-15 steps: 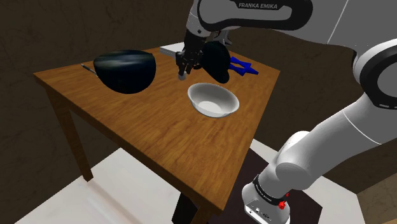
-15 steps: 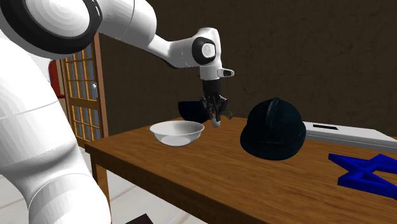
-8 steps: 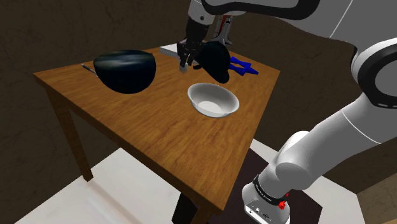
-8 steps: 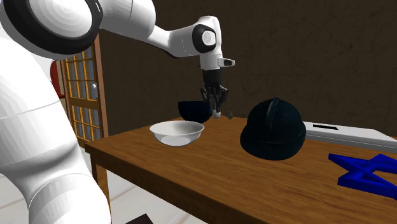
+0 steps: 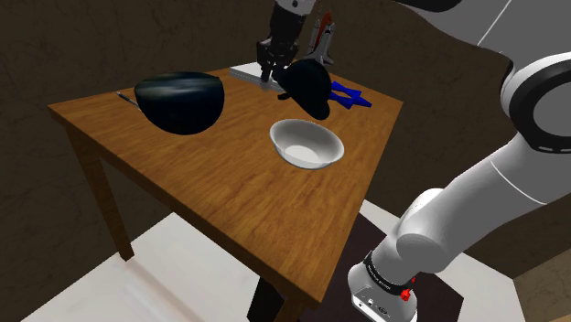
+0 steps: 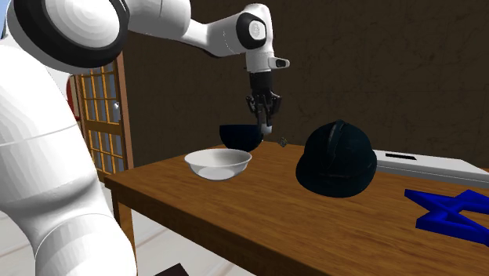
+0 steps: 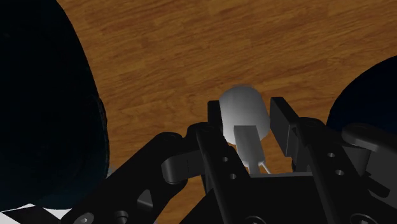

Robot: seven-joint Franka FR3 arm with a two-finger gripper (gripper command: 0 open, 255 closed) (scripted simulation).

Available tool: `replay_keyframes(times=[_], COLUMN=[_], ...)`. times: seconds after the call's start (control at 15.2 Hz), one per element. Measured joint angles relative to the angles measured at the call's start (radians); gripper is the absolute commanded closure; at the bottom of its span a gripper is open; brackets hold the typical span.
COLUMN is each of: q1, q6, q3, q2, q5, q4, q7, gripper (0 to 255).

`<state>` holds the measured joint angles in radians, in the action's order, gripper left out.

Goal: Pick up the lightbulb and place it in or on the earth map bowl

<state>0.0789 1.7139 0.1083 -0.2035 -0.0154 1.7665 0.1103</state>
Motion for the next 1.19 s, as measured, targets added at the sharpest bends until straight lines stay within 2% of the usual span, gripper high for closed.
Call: replay_keyframes(times=[0.73,1.19], q1=[-0.001,0.0], q6=[-0.159,-0.273], q3=[0.001,0.005], q2=[0.054,0.116], q5=[0.006,0.013], q4=[-0.213,-0.388], q7=[0.002,0.008], gripper=[255,255])
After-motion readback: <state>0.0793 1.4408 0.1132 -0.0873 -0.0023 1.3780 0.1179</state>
